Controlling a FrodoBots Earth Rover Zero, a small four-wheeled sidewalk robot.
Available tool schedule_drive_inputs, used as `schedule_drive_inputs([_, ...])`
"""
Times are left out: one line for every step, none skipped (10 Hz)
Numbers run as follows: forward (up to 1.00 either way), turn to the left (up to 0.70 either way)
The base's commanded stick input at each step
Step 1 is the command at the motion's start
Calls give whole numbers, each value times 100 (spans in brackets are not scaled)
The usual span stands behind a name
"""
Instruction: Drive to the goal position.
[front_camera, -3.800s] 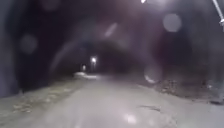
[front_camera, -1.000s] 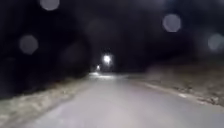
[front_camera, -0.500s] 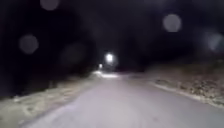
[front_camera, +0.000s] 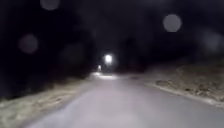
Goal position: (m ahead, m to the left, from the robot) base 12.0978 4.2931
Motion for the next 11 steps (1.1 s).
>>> schedule_drive_inputs([70, -13])
schedule_drive_inputs([70, -13])
schedule_drive_inputs([70, -13])
schedule_drive_inputs([70, -9])
schedule_drive_inputs([70, -7])
schedule_drive_inputs([70, -6])
schedule_drive_inputs([70, -7])
schedule_drive_inputs([70, -9])
schedule_drive_inputs([69, -10])
schedule_drive_inputs([67, -10])
schedule_drive_inputs([66, -9])
